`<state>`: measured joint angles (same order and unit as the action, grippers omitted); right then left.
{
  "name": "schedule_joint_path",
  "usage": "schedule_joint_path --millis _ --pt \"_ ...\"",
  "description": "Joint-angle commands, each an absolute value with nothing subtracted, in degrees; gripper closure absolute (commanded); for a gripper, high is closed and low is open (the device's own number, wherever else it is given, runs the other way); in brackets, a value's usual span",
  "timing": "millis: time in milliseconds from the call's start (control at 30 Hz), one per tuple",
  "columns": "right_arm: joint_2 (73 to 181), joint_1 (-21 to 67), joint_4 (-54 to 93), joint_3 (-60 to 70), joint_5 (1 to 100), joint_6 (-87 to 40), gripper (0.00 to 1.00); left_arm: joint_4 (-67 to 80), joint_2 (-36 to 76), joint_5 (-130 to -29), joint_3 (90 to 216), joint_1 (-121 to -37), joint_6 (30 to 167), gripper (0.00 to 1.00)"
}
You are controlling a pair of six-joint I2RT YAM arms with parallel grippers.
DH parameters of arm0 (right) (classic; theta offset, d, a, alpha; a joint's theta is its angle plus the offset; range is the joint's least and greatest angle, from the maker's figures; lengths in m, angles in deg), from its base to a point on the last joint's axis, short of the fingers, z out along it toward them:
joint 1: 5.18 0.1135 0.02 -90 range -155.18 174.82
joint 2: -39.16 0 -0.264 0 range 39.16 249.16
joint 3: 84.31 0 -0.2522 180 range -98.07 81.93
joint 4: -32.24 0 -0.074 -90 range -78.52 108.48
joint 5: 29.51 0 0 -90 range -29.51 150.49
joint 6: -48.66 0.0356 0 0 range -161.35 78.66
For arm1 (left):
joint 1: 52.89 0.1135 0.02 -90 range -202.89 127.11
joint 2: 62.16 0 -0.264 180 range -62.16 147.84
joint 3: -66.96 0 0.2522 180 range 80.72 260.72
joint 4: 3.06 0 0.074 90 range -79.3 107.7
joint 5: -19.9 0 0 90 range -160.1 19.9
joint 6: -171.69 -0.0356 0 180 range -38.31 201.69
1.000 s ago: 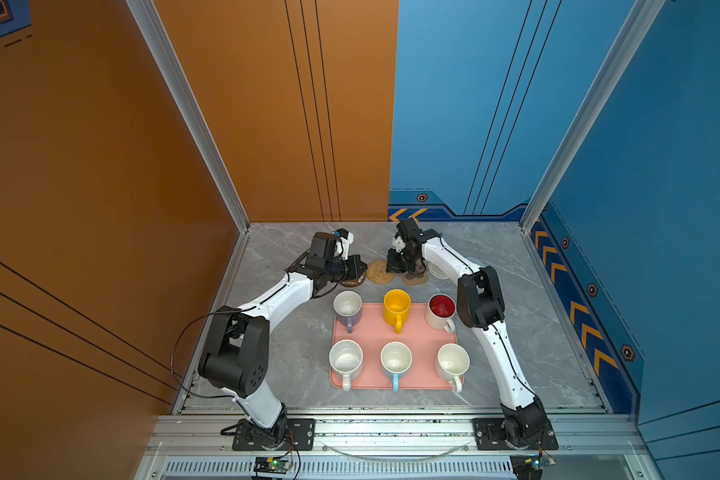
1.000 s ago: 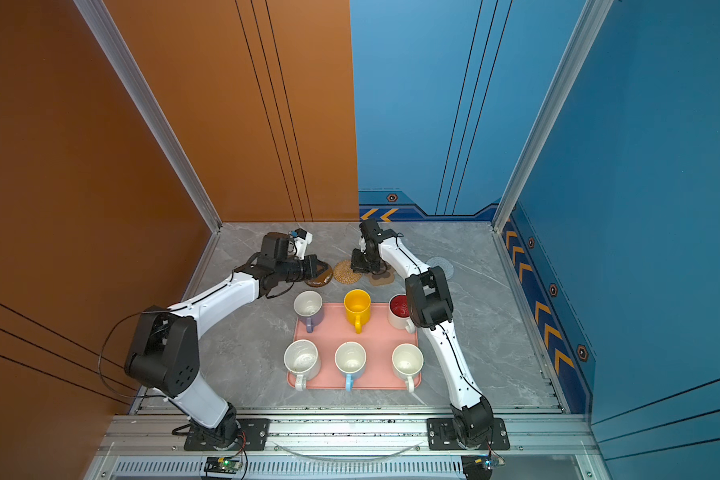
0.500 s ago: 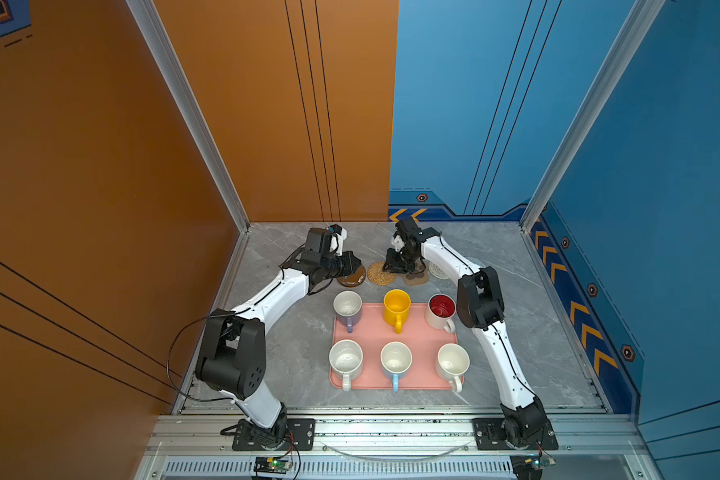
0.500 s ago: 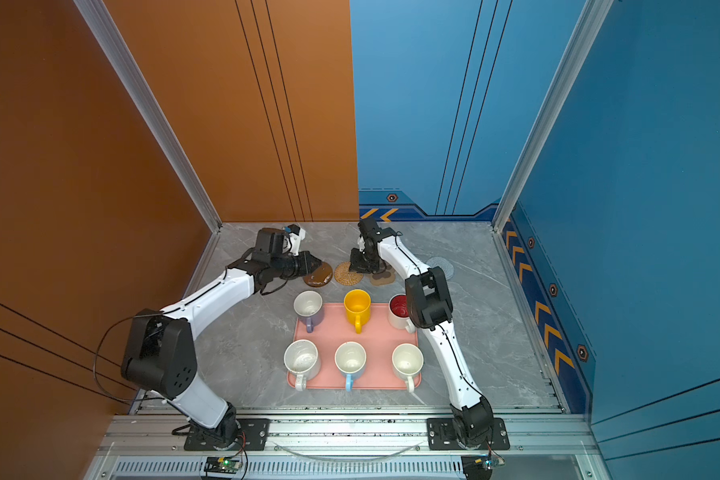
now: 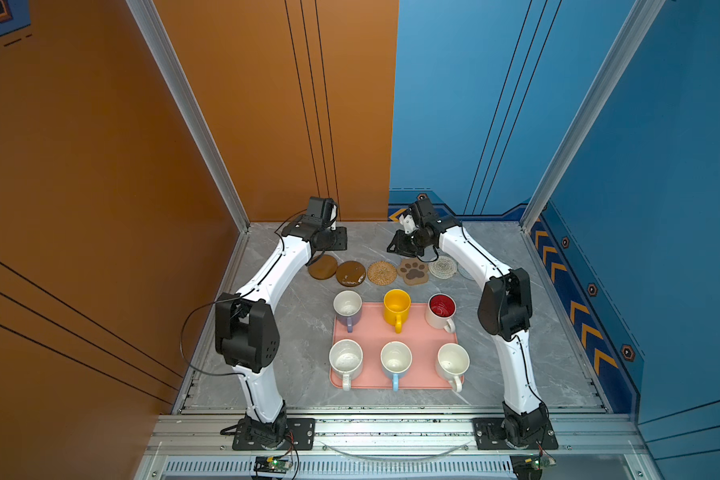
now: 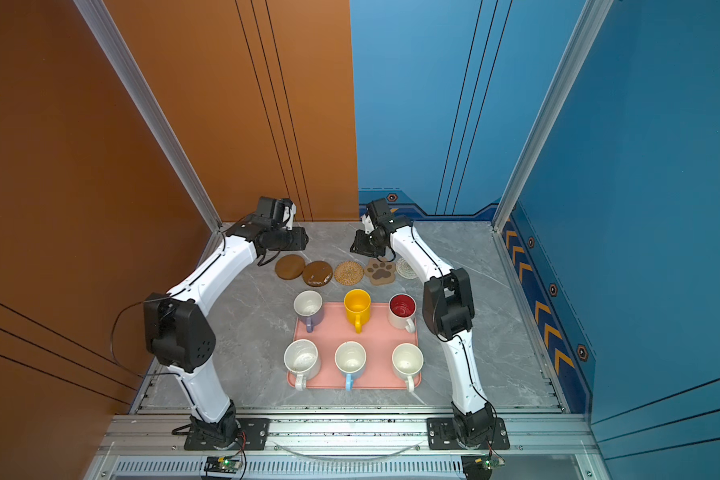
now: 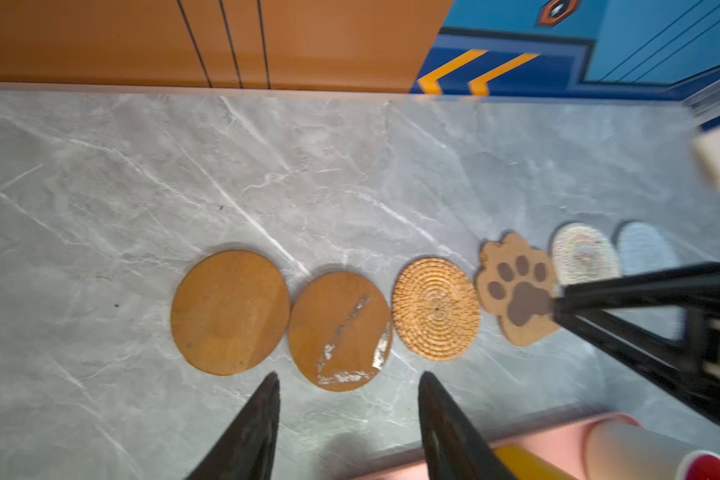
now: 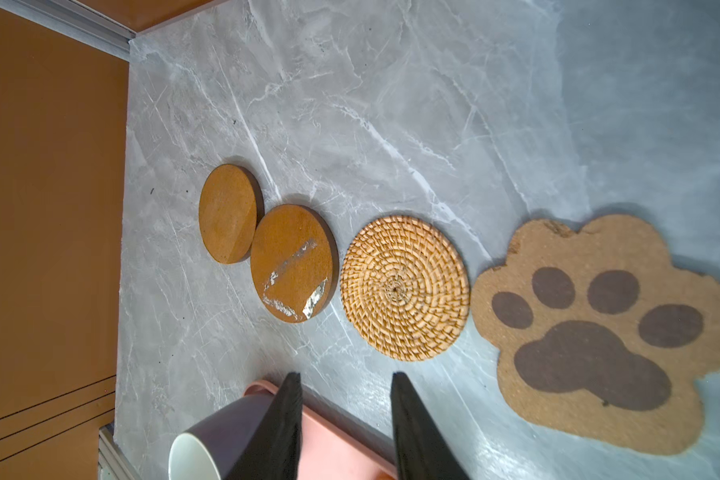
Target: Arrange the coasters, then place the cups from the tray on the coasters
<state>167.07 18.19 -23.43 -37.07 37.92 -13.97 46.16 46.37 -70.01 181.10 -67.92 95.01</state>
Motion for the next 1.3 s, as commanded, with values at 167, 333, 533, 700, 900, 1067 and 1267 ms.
schedule_joint_path --millis 167,333,533,700,900,1067,1267 --pt "154.9 15.8 -14.0 -16.6 38.8 -12.3 0.65 58.4 62.4 -61.9 196.2 -65.1 90.0 0.49" --pt "148.3 15.3 -4.8 -3.6 37.9 -7.9 0.65 62.7 71.5 -60.4 208.3 -64.0 88.1 0.50" --pt "144.8 15.1 -0.6 2.7 37.5 -5.7 0.66 65.0 78.2 -59.3 216.0 -62.8 86.8 0.50" --pt "142.6 14.8 1.1 5.1 37.9 -4.8 0.67 64.9 81.7 -59.9 219.2 -62.2 86.4 0.50" --pt "139.8 14.3 1.2 6.7 38.5 -4.8 0.67 64.9 84.1 -61.7 221.2 -62.0 86.5 0.50" --pt "138.2 14.1 1.9 8.2 38.8 -4.4 0.67 64.9 85.1 -61.8 220.6 -62.0 86.3 0.50" --pt "138.1 14.0 2.0 8.7 38.9 -4.1 0.67 65.0 85.2 -61.7 218.6 -62.0 86.3 0.50"
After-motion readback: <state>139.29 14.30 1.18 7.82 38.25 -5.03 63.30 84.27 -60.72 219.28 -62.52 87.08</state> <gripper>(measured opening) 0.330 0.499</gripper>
